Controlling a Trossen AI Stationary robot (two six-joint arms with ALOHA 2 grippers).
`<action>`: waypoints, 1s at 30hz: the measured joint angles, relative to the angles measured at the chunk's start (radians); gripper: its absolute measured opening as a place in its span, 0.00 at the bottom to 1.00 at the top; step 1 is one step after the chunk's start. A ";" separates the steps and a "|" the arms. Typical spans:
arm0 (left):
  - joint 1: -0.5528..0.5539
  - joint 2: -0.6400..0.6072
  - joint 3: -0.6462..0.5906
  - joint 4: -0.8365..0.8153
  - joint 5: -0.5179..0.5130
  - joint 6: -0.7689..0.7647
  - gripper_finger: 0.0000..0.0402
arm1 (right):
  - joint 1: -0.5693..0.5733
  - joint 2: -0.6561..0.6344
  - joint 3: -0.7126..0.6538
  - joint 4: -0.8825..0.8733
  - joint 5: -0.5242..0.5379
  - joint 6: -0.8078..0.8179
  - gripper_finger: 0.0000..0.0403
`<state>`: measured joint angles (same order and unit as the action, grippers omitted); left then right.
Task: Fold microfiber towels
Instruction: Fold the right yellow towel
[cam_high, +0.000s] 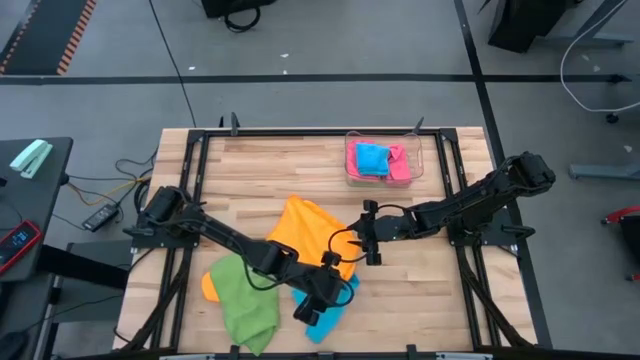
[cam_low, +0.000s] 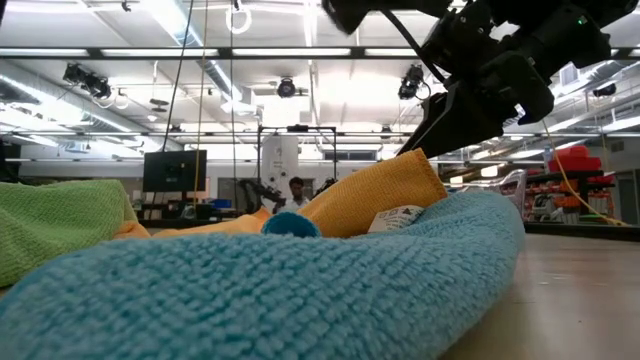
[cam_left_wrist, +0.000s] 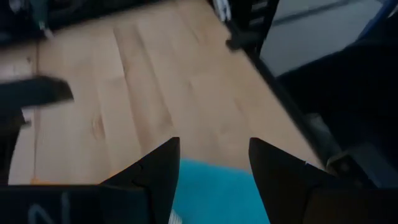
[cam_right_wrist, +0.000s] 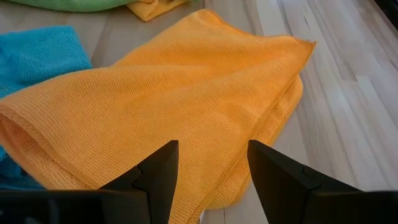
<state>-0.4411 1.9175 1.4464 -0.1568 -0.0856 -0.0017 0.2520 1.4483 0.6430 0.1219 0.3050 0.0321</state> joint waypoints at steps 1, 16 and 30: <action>-0.002 0.000 0.000 0.010 0.000 0.001 0.51 | 0.000 0.000 0.000 0.000 0.000 -0.001 0.50; -0.005 0.000 0.000 0.006 -0.004 0.008 0.49 | 0.000 0.000 0.000 0.000 0.000 -0.005 0.50; -0.014 0.042 0.001 -0.136 -0.018 -0.016 0.47 | 0.000 0.000 0.000 0.000 0.000 0.000 0.50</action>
<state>-0.4547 1.9598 1.4470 -0.2927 -0.1040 -0.0181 0.2520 1.4484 0.6430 0.1219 0.3050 0.0321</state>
